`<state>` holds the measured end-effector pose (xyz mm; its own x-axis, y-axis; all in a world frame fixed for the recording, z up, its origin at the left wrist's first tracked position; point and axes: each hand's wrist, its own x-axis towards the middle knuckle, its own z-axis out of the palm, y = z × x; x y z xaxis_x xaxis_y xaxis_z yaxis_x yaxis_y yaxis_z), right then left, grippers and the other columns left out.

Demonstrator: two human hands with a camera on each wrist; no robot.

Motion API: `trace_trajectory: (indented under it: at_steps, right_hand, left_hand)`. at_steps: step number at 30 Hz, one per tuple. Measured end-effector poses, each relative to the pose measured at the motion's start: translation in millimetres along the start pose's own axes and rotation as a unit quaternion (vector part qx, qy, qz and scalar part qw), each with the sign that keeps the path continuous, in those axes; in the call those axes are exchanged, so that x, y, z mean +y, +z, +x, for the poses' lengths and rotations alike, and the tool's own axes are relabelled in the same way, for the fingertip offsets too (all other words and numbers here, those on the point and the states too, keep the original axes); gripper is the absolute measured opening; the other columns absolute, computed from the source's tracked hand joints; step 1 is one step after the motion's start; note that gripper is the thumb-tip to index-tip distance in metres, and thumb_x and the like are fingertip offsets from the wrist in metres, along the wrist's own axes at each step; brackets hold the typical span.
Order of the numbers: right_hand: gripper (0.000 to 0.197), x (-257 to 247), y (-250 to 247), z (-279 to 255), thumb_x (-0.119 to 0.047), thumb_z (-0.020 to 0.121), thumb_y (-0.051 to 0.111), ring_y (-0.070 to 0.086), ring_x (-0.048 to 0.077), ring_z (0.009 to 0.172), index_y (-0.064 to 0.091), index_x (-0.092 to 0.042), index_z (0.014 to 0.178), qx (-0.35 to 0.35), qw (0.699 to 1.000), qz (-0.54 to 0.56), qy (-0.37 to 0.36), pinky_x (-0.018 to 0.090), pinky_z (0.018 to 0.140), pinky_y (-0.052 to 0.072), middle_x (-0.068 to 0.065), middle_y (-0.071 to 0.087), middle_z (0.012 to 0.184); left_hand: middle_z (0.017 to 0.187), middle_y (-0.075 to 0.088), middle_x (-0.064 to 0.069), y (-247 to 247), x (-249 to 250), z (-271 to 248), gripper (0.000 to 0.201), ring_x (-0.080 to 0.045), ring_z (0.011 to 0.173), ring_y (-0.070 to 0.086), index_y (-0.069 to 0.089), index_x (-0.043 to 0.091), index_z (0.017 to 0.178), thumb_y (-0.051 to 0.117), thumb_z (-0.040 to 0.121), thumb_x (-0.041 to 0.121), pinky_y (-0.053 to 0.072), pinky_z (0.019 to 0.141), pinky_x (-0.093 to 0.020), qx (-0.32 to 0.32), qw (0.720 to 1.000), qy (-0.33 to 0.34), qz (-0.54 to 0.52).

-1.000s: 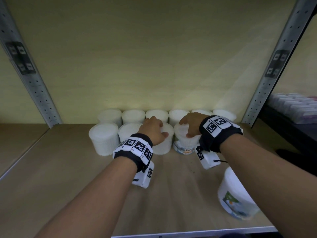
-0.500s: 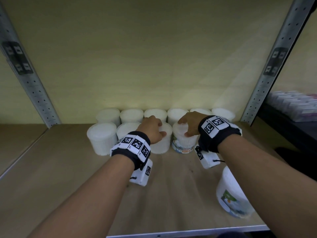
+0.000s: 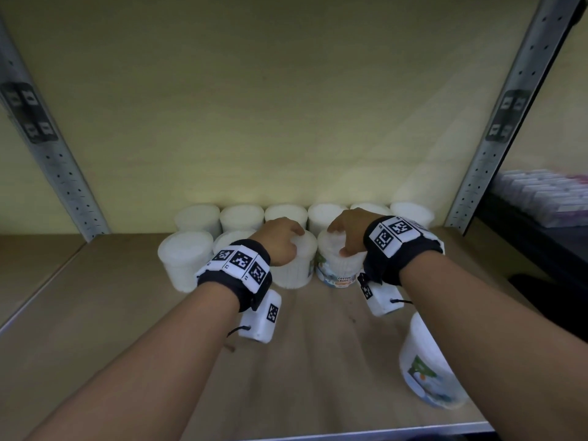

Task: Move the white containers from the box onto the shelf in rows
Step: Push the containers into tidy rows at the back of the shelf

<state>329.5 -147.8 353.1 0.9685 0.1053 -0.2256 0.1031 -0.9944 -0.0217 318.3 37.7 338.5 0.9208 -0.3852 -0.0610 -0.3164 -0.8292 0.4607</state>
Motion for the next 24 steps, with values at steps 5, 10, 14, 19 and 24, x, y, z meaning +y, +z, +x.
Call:
trace_trajectory:
  at_steps: [5,10,14,19,24]
  right_hand:
    - [0.068,0,0,0,-0.022,0.081,0.074,0.049,0.023,0.130,0.045,-0.018,0.142,0.001,1.000,0.000,0.001,0.032,0.104,0.042,0.005,0.048,0.144]
    - [0.069,-2,1,1,-0.023,0.080,0.075,0.049,0.024,0.130,0.045,-0.019,0.141,0.002,1.000,-0.003,0.004,0.034,0.106,0.043,0.005,0.049,0.143]
    - [0.069,-1,1,1,-0.023,0.079,0.075,0.050,0.024,0.129,0.046,-0.019,0.141,0.003,1.000,0.001,0.004,0.034,0.105,0.043,0.005,0.050,0.143]
    - [0.069,-1,1,3,-0.023,0.080,0.075,0.050,0.025,0.128,0.045,-0.019,0.142,-0.002,1.000,0.001,0.008,0.033,0.103,0.043,0.006,0.049,0.142]
    - [0.069,-1,2,3,-0.023,0.078,0.076,0.050,0.025,0.127,0.046,-0.019,0.141,0.004,1.000,0.002,0.008,0.033,0.102,0.044,0.007,0.050,0.141]
  left_hand:
    - [0.134,0.044,-0.010,12,6,1,0.047,-0.026,0.127,0.039,0.052,0.011,0.128,0.057,0.090,0.037,0.037,0.106,-0.036,0.093,0.995,-0.026,0.035]
    - [0.133,0.042,-0.010,20,9,3,0.055,-0.028,0.127,0.038,0.049,0.010,0.130,0.054,0.089,0.046,0.040,0.102,-0.040,0.073,0.990,-0.060,0.103]
    - [0.135,0.042,-0.011,17,9,3,0.056,-0.028,0.128,0.038,0.048,0.010,0.132,0.055,0.089,0.045,0.039,0.104,-0.041,0.061,0.992,-0.054,0.094]
    - [0.141,0.040,-0.011,11,9,2,0.056,-0.028,0.131,0.037,0.043,0.011,0.139,0.057,0.091,0.036,0.035,0.109,-0.038,0.026,0.996,-0.038,0.078]
    - [0.147,0.037,-0.007,4,10,2,0.053,-0.024,0.134,0.039,0.040,0.012,0.142,0.057,0.092,0.023,0.034,0.109,-0.031,-0.009,0.998,-0.024,0.060]
